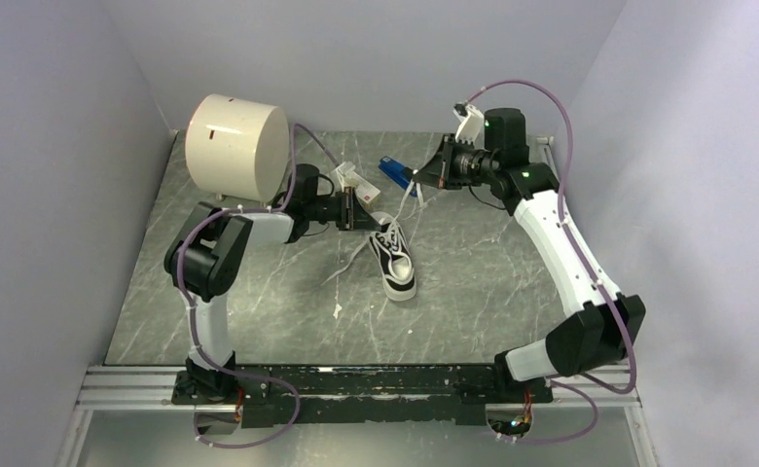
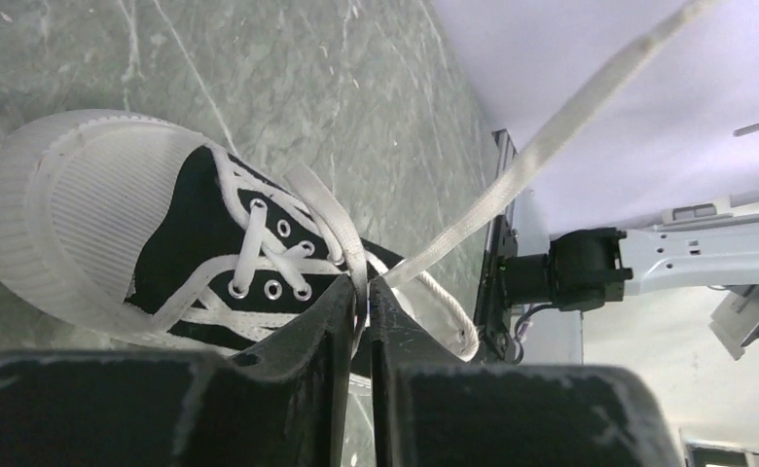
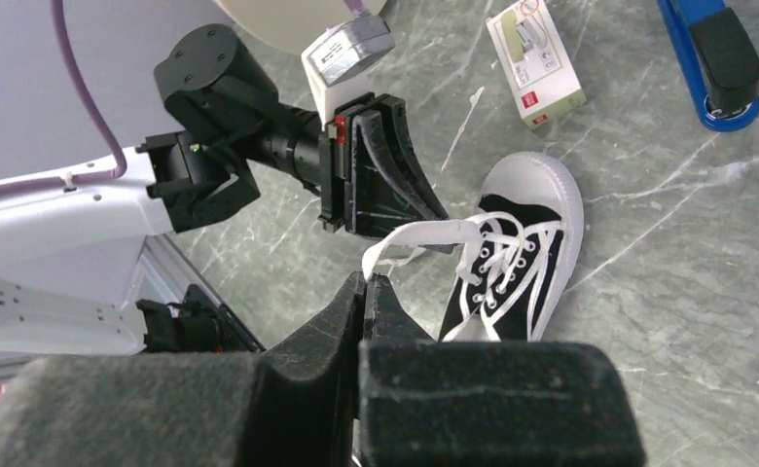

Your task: Tie the shoes

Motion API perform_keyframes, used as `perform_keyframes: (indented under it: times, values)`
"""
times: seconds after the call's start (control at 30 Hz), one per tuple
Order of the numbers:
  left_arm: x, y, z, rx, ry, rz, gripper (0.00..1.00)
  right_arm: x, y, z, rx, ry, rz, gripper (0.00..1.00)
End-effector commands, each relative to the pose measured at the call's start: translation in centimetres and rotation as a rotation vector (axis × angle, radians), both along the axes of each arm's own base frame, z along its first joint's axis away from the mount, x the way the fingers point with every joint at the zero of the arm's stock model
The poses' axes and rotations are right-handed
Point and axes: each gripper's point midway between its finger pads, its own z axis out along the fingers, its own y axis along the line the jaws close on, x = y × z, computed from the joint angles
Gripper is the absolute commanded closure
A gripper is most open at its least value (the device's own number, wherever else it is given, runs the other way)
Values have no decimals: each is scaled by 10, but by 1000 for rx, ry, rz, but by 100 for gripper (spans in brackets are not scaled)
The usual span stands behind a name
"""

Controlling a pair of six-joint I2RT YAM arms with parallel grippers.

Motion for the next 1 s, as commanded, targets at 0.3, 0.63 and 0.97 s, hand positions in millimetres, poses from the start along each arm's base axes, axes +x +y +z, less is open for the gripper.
perform_keyframes:
  times: [0.3,0.63,0.97]
  values:
    - [4,-16,-1,-45,-47,-38,67,16,14,3,13,-10,65,100]
    - [1,-30,6,-78,-60,-67,50,35,23,1,43,9,70,100]
    - [-1,-43,7,-71,-61,-99,50,46,24,3,32,-5,62,100]
